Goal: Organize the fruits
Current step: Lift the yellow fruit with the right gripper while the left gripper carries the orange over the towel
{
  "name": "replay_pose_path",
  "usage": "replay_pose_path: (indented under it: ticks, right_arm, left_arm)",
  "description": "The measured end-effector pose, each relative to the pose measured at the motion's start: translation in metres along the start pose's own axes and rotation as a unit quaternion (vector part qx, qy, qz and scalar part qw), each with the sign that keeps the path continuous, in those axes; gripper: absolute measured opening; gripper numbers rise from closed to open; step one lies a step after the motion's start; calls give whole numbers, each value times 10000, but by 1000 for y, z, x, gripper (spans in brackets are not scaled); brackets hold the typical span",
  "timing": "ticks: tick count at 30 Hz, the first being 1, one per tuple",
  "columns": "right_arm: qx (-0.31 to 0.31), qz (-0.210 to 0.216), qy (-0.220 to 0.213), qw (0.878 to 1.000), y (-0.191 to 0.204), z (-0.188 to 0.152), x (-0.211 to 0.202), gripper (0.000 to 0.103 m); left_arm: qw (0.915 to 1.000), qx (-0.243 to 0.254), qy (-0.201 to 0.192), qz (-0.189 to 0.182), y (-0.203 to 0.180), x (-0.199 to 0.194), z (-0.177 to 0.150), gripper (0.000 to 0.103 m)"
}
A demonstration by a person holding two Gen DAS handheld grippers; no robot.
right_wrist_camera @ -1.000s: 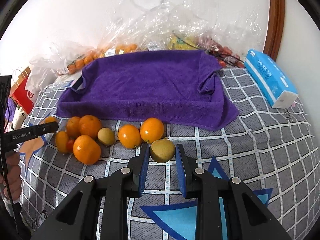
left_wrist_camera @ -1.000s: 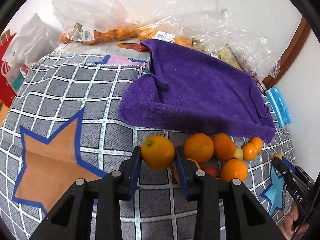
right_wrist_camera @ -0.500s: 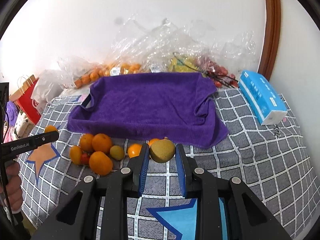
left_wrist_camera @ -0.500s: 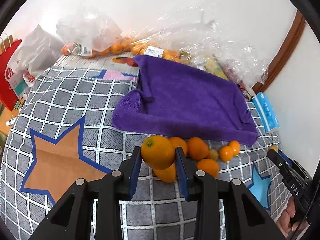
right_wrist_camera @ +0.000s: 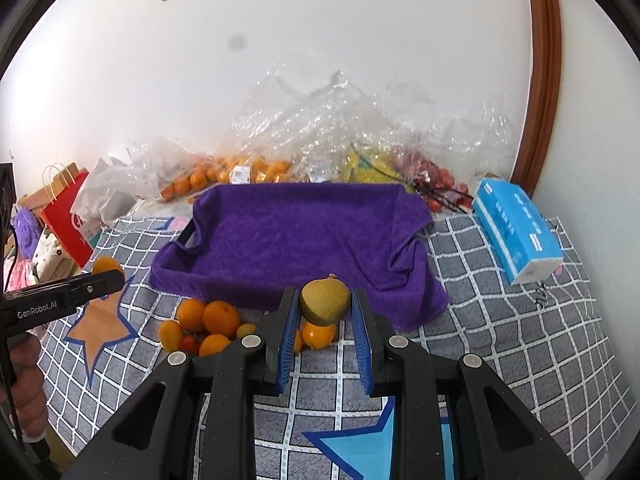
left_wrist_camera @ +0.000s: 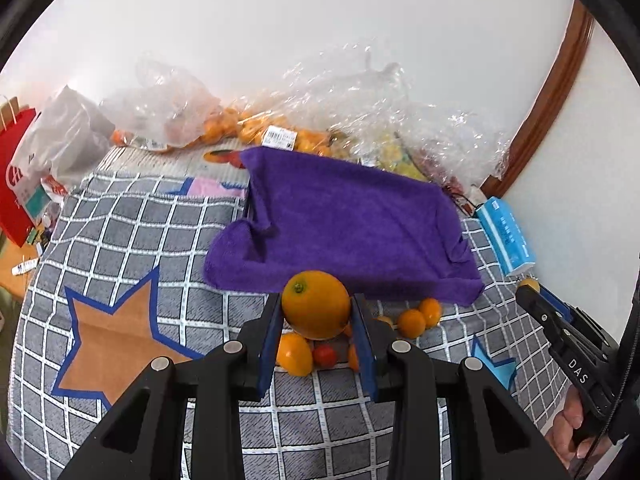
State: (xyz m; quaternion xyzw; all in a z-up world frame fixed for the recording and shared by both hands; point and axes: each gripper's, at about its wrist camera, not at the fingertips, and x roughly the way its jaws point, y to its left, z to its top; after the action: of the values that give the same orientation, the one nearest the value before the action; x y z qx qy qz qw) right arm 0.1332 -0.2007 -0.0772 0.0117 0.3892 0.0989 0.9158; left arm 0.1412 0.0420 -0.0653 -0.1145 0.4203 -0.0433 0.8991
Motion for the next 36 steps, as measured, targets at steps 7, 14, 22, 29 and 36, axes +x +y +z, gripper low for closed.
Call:
replay_pose_path:
  ticks: [7,14,22,29,36]
  right_arm:
    - [-19,-4,-98,10000,0,15,-1,26]
    - [10,-21,-167,9999,-1,31,2,26]
    - [56,20,-210,9998,0,45,11,26]
    - [192,237,-181,9994,-4,57,21,26]
    - [145,175,-240,9995,-4,71,34,26]
  left_arm:
    - [9999,54,-58,-122,-7,-3,14,32]
    - [9998,76,-136,-157,-11,-4,30,32]
    - [9996,161,-217,-122,-14,-4,46,32]
    - [9994,196,-252,-106,-11,-1,59,32]
    - [9994,218,-276,-72,-10,9,78,32]
